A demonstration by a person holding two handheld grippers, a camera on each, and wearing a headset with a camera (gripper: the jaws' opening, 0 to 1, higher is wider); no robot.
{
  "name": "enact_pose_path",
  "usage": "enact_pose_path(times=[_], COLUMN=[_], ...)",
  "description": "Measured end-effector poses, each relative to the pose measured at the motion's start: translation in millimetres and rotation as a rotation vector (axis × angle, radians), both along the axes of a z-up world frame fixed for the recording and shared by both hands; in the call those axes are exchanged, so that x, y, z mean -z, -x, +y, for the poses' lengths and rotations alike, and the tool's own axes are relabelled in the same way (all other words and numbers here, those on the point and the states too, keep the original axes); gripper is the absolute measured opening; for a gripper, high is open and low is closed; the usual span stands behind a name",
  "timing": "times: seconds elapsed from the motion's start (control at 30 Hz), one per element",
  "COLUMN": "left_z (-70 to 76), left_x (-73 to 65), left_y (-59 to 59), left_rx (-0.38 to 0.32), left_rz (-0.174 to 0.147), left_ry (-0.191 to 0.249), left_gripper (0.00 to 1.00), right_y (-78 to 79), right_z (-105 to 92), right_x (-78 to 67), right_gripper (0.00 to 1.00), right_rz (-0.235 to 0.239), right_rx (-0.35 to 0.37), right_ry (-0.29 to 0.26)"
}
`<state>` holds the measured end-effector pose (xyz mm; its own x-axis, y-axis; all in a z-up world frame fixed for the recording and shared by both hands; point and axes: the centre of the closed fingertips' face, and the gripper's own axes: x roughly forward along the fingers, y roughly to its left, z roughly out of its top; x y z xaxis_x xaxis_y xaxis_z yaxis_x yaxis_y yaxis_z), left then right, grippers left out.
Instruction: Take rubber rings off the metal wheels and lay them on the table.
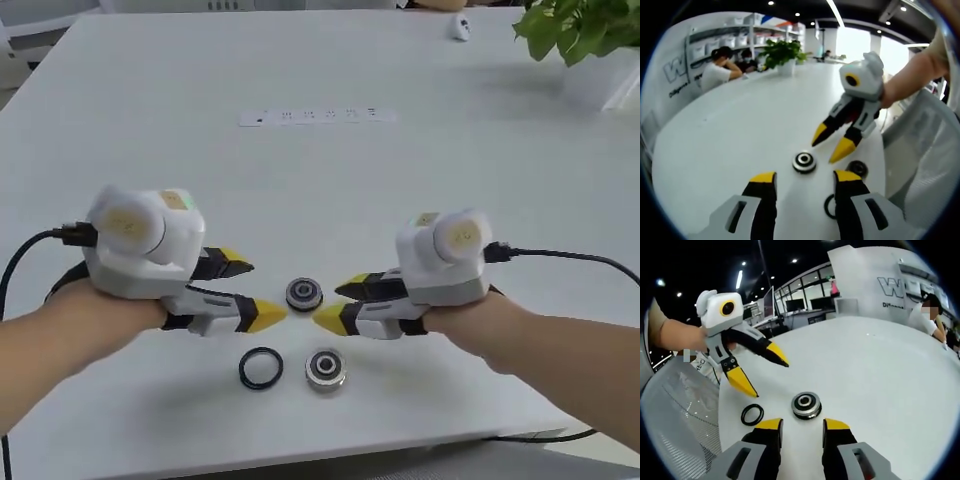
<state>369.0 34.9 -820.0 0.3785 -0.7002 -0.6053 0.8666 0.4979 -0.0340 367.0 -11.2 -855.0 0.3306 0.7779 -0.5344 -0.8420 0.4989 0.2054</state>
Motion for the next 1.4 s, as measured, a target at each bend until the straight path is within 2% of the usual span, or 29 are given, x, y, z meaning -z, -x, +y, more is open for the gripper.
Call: enact_pose_path(times=[0.17, 0.3, 0.53, 0.83, 0.97, 1.4], left_z=[-4.9, -8.6, -16.4, -22.1, -24.8, -35.4], left_x=[4.3, 9.5, 12.4, 19.9, 21.5, 26.2], left_y=[-4.5, -6.3, -9.4, -12.4, -14.1, -12.5], left_rx=[-0.013, -0.007, 0.005, 0.024, 0.023, 0.068], left_rz=[0.017, 0.025, 0.031, 0.045, 0.057, 0.045], left_ry=[0.012, 0.001, 0.001, -0.02, -0.013, -0.039], left_gripper=[0.43, 0.38, 0.34, 0.28, 0.25, 0.19], right_y=[-0.2, -0.8, -1.4, -0.8, 0.1, -0.1], right_z=[2.8, 4.2, 4.0, 2.7, 2.5, 0.3], right_x=[1.2, 2.4, 2.8, 4.1, 4.4, 8.5], right_gripper=[0.29, 0.29, 0.29, 0.29, 0.29, 0.29], right_rz=[0.0, -0.004, -0.005, -0.008, -0.008, 0.003], right_rx=[-0.004, -0.007, -0.008, -0.016, -0.019, -0.016], right_ry=[-0.004, -0.004, -0.007, -0.003, -0.004, -0.006])
